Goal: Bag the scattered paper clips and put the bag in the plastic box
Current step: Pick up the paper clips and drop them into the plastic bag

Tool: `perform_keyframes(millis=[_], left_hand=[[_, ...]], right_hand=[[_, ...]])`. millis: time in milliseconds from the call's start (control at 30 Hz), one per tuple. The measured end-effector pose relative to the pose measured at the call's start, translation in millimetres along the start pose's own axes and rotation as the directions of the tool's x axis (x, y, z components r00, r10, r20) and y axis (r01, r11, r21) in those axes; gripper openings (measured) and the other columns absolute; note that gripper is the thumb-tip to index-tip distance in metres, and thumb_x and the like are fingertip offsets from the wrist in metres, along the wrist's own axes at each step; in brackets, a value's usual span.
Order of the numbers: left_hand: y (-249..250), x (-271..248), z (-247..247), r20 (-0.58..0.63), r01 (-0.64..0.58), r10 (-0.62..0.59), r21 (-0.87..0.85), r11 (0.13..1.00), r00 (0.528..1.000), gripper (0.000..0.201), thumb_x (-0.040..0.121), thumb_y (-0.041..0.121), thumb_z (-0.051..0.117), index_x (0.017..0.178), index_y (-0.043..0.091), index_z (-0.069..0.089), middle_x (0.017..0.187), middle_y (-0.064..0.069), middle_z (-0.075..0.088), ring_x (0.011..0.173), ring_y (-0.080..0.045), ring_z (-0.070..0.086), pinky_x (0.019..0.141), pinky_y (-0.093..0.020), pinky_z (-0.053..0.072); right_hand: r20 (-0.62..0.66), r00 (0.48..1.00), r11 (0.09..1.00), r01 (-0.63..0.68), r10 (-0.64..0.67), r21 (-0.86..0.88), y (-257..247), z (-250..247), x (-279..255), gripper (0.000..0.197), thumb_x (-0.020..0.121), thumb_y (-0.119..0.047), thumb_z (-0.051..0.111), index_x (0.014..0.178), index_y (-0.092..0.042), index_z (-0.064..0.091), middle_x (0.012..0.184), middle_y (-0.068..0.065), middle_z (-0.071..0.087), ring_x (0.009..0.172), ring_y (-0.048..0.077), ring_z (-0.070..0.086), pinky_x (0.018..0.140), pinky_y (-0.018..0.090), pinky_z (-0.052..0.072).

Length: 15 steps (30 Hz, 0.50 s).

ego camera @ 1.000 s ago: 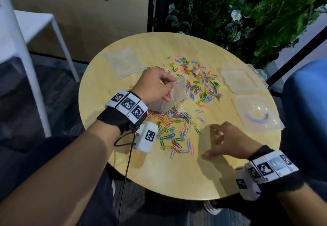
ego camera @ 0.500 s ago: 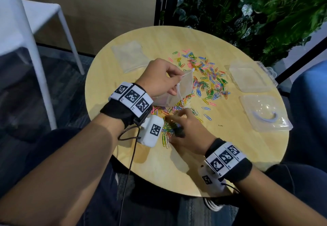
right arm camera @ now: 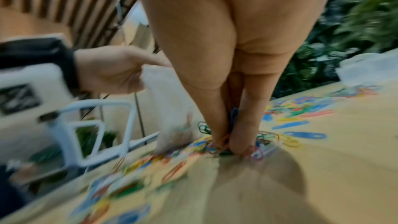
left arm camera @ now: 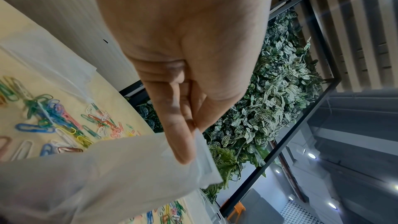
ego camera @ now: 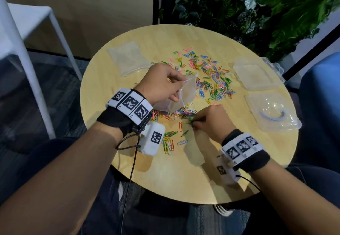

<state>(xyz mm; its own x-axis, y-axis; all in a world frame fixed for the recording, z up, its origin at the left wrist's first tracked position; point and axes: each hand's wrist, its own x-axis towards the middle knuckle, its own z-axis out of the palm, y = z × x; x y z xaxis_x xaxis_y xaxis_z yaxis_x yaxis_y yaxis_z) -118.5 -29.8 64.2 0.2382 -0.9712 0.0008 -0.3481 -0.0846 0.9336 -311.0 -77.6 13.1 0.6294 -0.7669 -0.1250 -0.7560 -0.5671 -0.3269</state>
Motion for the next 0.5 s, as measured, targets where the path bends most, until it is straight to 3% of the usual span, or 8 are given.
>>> perform_keyframes(millis=[100,167,200,267,300,400,433,500], left_hand=[[0.2,1.8,2.4,0.007,0.012,-0.012,0.005,1.000,1.000,0.015,0.094,0.002,0.064,0.106,0.002,0.074,0.065,-0.001,0.064,0.049,-0.010,0.066,0.054,-0.022,0.060],[-0.3,3.7,5.2,0.017,0.018,-0.018,0.010,1.000,1.000,0.016,0.094,0.003,0.064,0.107,0.002,0.073,0.066,-0.002,0.064,0.052,-0.012,0.068,0.055,-0.023,0.061],[-0.8,5.3,7.3,0.023,0.022,-0.023,0.014,1.000,0.999,0.017,0.094,0.003,0.063,0.108,0.002,0.073,0.067,-0.004,0.065,0.055,-0.015,0.069,0.057,-0.025,0.062],[-2.2,7.9,13.5,0.032,0.029,-0.030,0.026,0.999,0.999,0.019,0.095,0.003,0.063,0.111,0.001,0.072,0.067,-0.007,0.066,0.059,-0.022,0.071,0.059,-0.030,0.063],[-2.7,9.2,17.5,0.035,0.031,-0.032,0.032,0.999,0.999,0.020,0.095,0.002,0.063,0.112,0.001,0.072,0.067,-0.008,0.066,0.059,-0.022,0.071,0.059,-0.030,0.063],[-2.0,11.5,29.2,0.042,0.040,-0.042,0.049,0.998,0.998,0.021,0.095,0.002,0.062,0.114,0.002,0.072,0.067,-0.007,0.066,0.053,-0.012,0.068,0.056,-0.025,0.061],[-1.2,12.1,32.2,0.039,0.043,-0.045,0.053,0.998,0.998,0.021,0.096,0.002,0.061,0.114,0.003,0.072,0.068,-0.007,0.067,0.051,-0.010,0.068,0.056,-0.024,0.061],[0.4,13.1,36.3,0.017,0.049,-0.050,0.049,0.998,0.999,0.022,0.096,0.003,0.061,0.115,0.004,0.072,0.074,-0.006,0.070,0.050,-0.008,0.069,0.056,-0.022,0.061]], right_hand=[[-0.041,0.995,0.991,-0.082,0.087,0.105,20.9,-22.6,2.7,0.006,0.079,-0.023,0.077,0.081,-0.017,0.078,0.067,-0.005,0.068,0.059,0.005,0.056,0.055,0.005,0.036],[-0.058,0.985,0.952,-0.143,0.164,0.269,29.3,-37.6,4.5,0.007,0.078,-0.022,0.078,0.076,-0.015,0.076,0.065,-0.003,0.067,0.057,0.007,0.060,0.057,0.003,0.044],[-0.050,0.974,0.875,-0.176,0.222,0.452,32.1,-45.4,5.1,0.011,0.078,-0.017,0.078,0.078,-0.006,0.075,0.068,0.004,0.070,0.060,0.013,0.064,0.063,0.008,0.052],[0.035,0.958,0.532,-0.189,0.285,0.825,33.4,-61.0,4.8,0.017,0.077,-0.003,0.074,0.088,0.009,0.070,0.076,0.014,0.069,0.068,0.022,0.067,0.071,0.021,0.059],[0.077,0.959,0.355,-0.175,0.274,0.918,32.9,-67.7,5.4,0.019,0.077,-0.001,0.071,0.090,0.010,0.067,0.077,0.013,0.069,0.071,0.021,0.068,0.072,0.021,0.059],[0.135,0.968,-0.082,-0.120,0.210,0.989,22.9,-77.1,8.3,0.013,0.080,-0.004,0.065,0.092,0.001,0.066,0.081,0.005,0.071,0.078,0.010,0.070,0.073,0.014,0.056],[0.147,0.970,-0.175,-0.113,0.195,0.978,18.3,-75.5,9.4,0.009,0.085,-0.004,0.062,0.092,0.000,0.066,0.082,0.005,0.070,0.078,0.008,0.069,0.073,0.013,0.056],[0.178,0.969,-0.233,-0.136,0.172,0.963,8.4,-65.1,10.5,0.009,0.091,-0.002,0.057,0.093,0.001,0.065,0.086,0.006,0.069,0.078,0.008,0.070,0.073,0.013,0.056]])
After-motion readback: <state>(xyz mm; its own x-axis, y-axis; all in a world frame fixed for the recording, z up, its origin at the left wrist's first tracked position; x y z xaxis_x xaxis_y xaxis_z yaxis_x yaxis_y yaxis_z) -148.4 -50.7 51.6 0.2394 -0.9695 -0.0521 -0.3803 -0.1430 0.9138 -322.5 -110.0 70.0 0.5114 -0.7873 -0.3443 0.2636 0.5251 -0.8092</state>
